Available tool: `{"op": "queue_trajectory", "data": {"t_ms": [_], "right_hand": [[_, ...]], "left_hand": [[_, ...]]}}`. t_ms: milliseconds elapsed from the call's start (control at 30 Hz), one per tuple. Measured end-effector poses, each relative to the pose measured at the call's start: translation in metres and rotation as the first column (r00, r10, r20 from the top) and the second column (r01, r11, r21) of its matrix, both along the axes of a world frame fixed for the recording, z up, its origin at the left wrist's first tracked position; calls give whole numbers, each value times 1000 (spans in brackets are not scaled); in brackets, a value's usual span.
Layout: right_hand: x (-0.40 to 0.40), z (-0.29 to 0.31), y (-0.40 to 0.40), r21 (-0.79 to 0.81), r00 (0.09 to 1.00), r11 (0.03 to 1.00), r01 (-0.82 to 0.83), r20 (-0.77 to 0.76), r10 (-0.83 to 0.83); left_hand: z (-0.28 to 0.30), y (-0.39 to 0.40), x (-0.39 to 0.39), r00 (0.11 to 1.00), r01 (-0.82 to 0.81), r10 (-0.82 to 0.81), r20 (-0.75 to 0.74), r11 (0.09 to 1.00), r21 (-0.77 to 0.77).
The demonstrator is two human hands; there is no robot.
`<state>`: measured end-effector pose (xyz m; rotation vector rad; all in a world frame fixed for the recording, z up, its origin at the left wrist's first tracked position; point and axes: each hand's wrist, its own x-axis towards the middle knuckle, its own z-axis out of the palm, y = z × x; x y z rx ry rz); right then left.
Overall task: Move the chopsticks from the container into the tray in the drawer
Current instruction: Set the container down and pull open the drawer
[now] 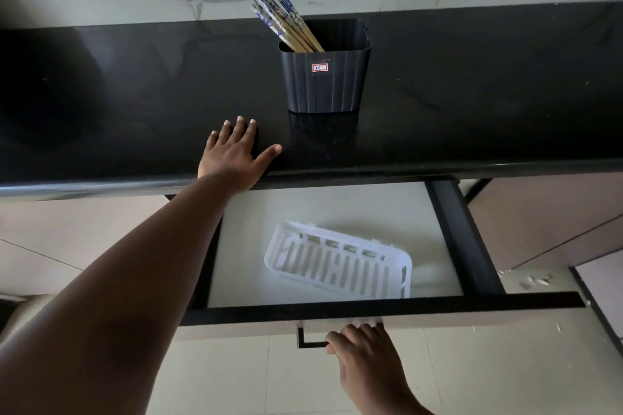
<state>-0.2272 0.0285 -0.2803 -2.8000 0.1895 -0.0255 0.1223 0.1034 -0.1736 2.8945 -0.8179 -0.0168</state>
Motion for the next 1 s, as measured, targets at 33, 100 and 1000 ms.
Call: {"op": "queue_trajectory", "data": {"t_ms": [33,100,1000], "right_hand": [[1,6,-2,25,1000,1000,-2,-5,2],[2,18,-7,54,996,997,-54,-61,57],[85,73,-125,349,538,458,818,-746,-393]], "left_hand": [[-1,1,-3,1000,-3,3,-6,1000,6],[-3,1,-13,1000,-11,11,-20,1000,5],[-34,26,-152,344,-726,19,-939,639,-253]]}}
